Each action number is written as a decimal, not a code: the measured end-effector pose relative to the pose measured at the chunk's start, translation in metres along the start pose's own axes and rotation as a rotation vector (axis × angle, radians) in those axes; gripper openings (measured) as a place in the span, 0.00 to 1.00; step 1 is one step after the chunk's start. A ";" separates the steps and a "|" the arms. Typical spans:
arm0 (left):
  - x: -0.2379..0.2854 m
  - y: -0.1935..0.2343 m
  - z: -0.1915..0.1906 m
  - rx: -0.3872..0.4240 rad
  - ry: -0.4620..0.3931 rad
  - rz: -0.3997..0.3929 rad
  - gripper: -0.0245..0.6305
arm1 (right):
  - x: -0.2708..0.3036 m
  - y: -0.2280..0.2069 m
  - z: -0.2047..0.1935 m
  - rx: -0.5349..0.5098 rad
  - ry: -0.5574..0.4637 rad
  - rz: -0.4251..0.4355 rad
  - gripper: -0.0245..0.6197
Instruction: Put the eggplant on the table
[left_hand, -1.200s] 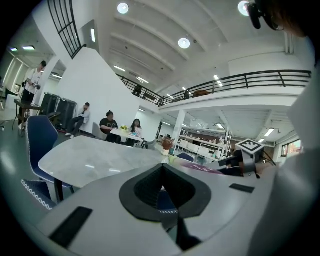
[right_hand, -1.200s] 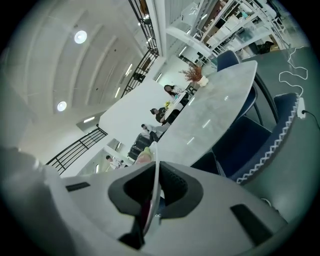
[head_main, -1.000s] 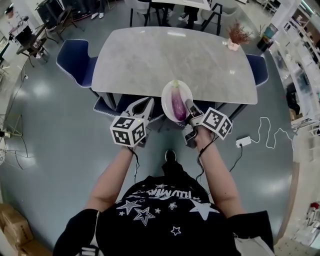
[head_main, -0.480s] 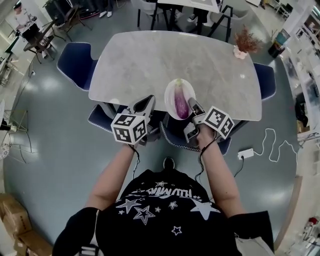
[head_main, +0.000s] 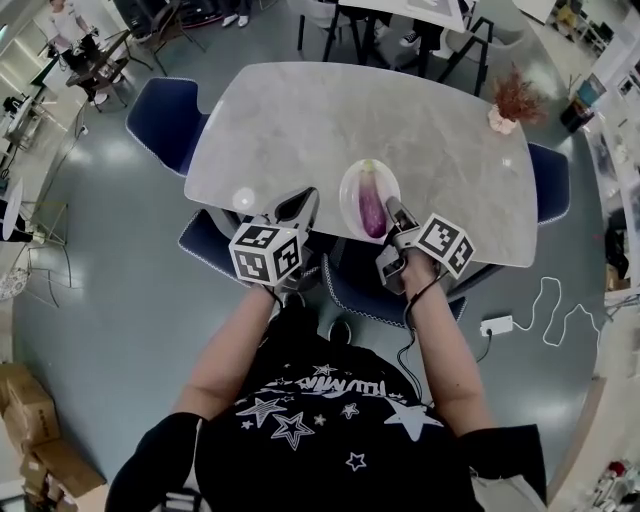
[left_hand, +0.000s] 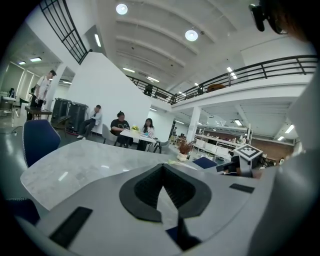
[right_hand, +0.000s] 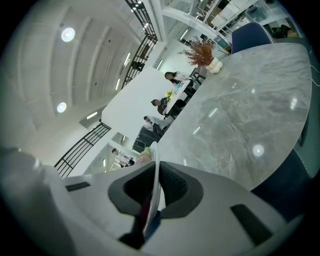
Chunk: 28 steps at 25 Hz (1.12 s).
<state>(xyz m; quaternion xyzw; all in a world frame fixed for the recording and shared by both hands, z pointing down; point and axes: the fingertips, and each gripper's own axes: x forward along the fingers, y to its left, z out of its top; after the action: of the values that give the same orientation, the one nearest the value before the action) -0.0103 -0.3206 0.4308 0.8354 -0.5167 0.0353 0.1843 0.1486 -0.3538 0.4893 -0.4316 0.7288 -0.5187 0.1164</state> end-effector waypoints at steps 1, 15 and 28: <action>0.003 0.004 0.001 -0.003 0.001 0.002 0.05 | 0.005 0.000 0.001 0.005 0.001 -0.003 0.08; 0.065 0.058 0.017 -0.018 0.030 -0.047 0.05 | 0.065 -0.018 0.023 0.036 -0.042 -0.070 0.08; 0.133 0.140 0.028 -0.041 0.125 -0.072 0.05 | 0.160 -0.034 0.044 0.071 -0.070 -0.143 0.08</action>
<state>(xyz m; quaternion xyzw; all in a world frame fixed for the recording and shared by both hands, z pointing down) -0.0744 -0.4991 0.4760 0.8456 -0.4745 0.0703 0.2343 0.0969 -0.5059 0.5437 -0.4958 0.6730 -0.5357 0.1196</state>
